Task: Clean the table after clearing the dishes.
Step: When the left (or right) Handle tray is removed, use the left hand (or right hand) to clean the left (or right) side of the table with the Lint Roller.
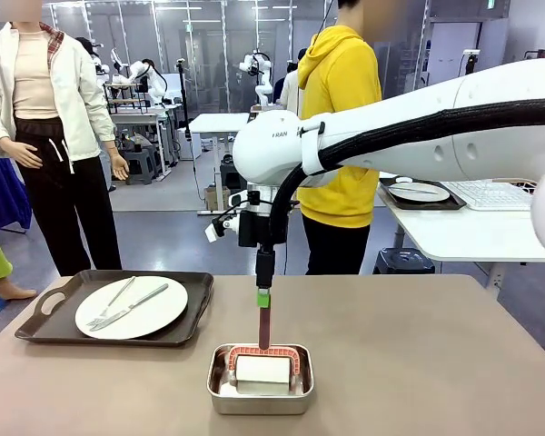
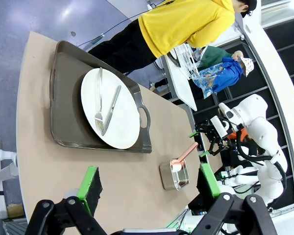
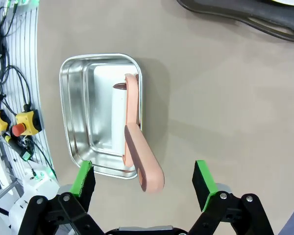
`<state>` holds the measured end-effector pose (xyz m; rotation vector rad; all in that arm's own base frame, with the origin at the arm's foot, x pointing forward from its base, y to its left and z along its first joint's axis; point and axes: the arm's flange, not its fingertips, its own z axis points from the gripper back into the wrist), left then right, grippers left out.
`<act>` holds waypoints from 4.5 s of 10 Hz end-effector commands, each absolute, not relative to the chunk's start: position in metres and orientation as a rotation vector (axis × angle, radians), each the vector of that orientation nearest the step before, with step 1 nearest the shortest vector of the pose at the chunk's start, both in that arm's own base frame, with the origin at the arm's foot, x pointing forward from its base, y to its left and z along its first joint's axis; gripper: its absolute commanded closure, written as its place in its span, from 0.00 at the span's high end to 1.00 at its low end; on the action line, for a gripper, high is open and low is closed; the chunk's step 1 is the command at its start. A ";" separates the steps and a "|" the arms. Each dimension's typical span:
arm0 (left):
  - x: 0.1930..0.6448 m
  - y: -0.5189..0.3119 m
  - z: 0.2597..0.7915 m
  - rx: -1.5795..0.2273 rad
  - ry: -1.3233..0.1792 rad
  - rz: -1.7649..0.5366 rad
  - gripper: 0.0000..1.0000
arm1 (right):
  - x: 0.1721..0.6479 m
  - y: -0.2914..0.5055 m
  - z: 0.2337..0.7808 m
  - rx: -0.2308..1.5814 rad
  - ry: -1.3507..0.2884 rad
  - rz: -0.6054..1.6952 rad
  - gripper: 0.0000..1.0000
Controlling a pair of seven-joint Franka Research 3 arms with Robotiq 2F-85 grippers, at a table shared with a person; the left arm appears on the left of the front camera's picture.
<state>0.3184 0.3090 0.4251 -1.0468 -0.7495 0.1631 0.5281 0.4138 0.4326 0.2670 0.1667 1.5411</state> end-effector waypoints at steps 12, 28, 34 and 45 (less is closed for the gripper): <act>0.316 0.310 0.427 -1.055 -0.757 0.152 1.00 | 0.513 0.417 0.392 0.235 0.304 1.513 0.38; 0.316 0.310 0.427 -1.055 -0.757 0.152 1.00 | 0.412 0.328 0.522 0.223 0.047 1.079 0.00; 0.316 0.310 0.427 -1.055 -0.757 0.152 1.00 | 0.410 0.168 0.505 0.498 -0.162 0.223 0.00; 0.316 0.310 0.427 -1.055 -0.757 0.152 1.00 | 0.479 0.130 0.454 0.545 -0.101 0.130 0.22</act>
